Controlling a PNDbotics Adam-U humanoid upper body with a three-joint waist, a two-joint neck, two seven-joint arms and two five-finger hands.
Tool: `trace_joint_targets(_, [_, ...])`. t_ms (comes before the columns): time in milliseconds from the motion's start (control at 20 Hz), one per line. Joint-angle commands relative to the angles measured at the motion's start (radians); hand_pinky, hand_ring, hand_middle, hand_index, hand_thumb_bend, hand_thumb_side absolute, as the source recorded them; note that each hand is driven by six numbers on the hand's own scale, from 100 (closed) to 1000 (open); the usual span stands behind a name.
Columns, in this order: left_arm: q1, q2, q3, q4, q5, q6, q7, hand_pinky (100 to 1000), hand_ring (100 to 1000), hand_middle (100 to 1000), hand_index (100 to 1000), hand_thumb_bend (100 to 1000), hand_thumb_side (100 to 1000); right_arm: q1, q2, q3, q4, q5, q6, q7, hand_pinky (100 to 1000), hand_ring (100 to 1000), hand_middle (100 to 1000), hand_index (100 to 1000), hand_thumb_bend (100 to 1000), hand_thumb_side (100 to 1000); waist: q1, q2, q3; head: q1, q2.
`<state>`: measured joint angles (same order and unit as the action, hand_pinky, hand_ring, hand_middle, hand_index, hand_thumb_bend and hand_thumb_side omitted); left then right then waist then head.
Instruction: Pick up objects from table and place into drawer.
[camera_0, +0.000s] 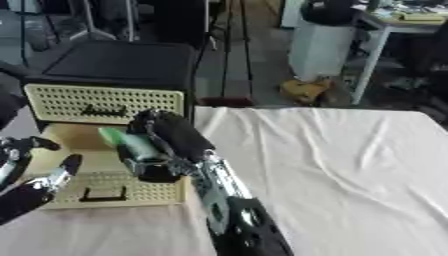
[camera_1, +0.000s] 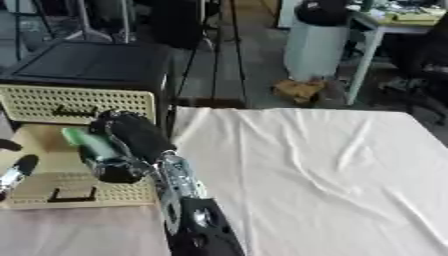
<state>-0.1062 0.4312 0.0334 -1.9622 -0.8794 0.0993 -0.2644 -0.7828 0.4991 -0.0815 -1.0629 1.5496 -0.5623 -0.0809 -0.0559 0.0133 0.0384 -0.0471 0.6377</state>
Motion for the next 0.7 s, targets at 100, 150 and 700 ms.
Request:
trace_joint_targets(100, [-0.020, 0.007, -0.003, -0.017, 0.008, -0.007, -0.002, 100, 100, 100, 732, 444, 1000, 0.012, 0.059, -0.019, -0.029, 0.182, -0.009, -0.043, 239, 515, 440, 428, 100, 100, 0.018, -0.004, 0.011, -0.010, -0.017])
trace_joint_targets(150, [-0.022, 0.006, -0.004, -0.018, 0.009, -0.008, -0.002, 100, 100, 100, 732, 444, 1000, 0.021, 0.067, -0.024, -0.033, 0.226, -0.010, -0.053, 251, 525, 456, 432, 100, 100, 0.019, -0.003, 0.016, -0.013, -0.020])
trace_joint_targets(700, [-0.029, 0.002, -0.007, -0.018, 0.013, -0.011, -0.006, 100, 100, 100, 732, 445, 1000, 0.027, 0.076, -0.066, -0.060, 0.398, 0.007, -0.138, 262, 524, 477, 433, 100, 100, 0.021, -0.003, 0.039, -0.020, -0.029])
